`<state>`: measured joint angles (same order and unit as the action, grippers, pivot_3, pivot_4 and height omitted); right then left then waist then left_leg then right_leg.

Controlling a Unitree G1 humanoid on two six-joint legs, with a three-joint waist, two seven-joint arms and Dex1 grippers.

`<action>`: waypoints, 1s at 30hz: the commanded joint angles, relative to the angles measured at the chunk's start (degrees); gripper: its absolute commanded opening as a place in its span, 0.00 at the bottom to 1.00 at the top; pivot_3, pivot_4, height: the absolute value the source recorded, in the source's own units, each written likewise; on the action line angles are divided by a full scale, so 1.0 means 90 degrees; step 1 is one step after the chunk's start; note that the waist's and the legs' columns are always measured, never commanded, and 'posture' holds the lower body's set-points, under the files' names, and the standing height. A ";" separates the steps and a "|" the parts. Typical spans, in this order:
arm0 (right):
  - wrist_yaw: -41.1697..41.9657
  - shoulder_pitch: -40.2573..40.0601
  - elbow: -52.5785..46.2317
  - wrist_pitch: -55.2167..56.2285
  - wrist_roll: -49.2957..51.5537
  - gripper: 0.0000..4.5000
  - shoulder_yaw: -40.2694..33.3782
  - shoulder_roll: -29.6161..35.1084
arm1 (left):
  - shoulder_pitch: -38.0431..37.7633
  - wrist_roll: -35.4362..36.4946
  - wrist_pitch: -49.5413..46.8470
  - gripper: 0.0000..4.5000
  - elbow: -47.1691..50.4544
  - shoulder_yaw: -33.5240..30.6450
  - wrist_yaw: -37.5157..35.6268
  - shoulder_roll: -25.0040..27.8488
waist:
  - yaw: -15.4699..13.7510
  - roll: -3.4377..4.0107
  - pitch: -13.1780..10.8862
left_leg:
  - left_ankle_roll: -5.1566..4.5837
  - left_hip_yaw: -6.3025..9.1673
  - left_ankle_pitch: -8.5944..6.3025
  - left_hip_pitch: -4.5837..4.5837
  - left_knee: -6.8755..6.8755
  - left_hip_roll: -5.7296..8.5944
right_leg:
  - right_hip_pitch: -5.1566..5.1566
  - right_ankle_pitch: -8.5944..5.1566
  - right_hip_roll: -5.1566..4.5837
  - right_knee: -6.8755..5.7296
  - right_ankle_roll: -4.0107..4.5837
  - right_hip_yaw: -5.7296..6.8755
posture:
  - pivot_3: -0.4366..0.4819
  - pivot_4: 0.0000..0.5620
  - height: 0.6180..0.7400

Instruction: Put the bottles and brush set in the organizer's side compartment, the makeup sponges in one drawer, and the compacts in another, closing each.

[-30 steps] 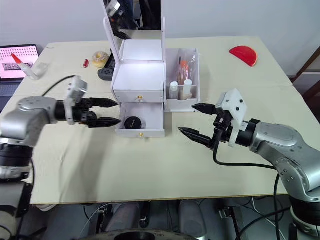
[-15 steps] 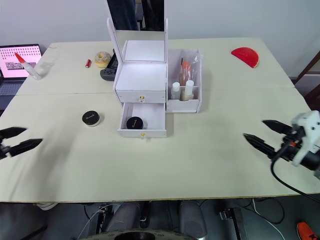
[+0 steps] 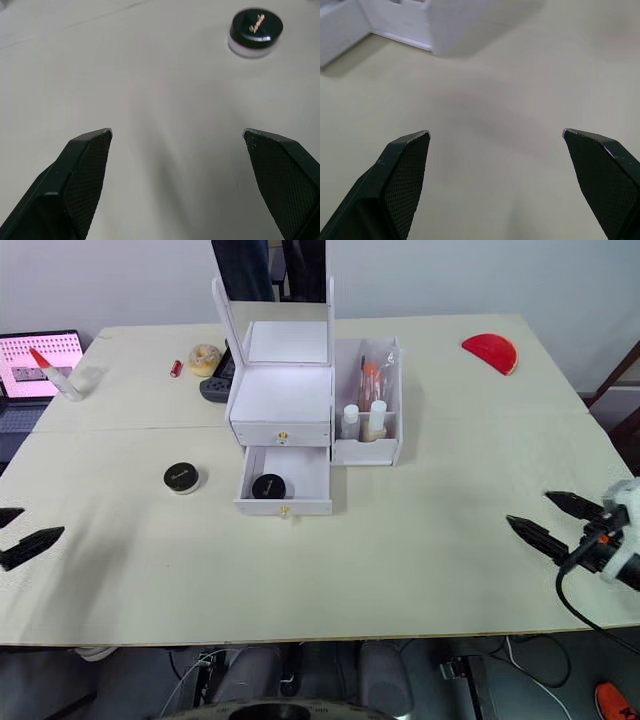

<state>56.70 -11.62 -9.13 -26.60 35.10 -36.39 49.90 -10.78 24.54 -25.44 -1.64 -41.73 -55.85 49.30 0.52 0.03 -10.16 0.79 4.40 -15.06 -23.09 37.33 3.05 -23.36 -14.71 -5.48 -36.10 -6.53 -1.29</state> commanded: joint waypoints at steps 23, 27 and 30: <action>0.0070 0.5358 -0.0857 -0.1250 0.0917 1.00 0.3671 -0.0310 | 0.2555 -0.1089 0.0143 0.98 0.0103 0.2977 0.3589 -0.2574 | 0.0007 -0.0026 0.0003 | 0.0007 0.0007 0.0006 -0.0011 0.0007 0.0010 | -0.0016 0.0016 0.0032 -0.0010 -0.0027 0.0017 | 0.48 0.27 1.00; 0.0267 0.5461 -0.0609 -0.1160 0.0749 1.00 0.3808 -0.0444 | 0.2519 -0.1048 0.0188 0.98 -0.0047 0.2928 0.3671 -0.2633 | -0.0014 -0.0026 0.0003 | 0.0008 0.0008 0.0007 -0.0013 0.0008 0.0011 | -0.0016 0.0016 0.0030 -0.0010 -0.0027 0.0018 | 0.48 0.27 1.00; 0.0351 0.5472 -0.0487 -0.1139 0.0625 1.00 0.3903 -0.0525 | 0.2533 -0.0865 0.0175 0.98 -0.0134 0.2859 0.3650 -0.2779 | -0.0011 -0.0026 0.0003 | 0.0008 0.0007 0.0007 -0.0013 0.0010 0.0012 | -0.0015 0.0016 0.0028 -0.0010 -0.0027 0.0017 | 0.48 0.27 1.00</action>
<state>59.12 36.44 -12.98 -38.18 41.11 -0.49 45.54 11.82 15.43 -24.74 -3.45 -14.74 -23.05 24.45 0.42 -0.21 -10.13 0.87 4.46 -14.99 -23.22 37.43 3.16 -23.52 -14.56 -5.23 -36.21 -6.77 -1.14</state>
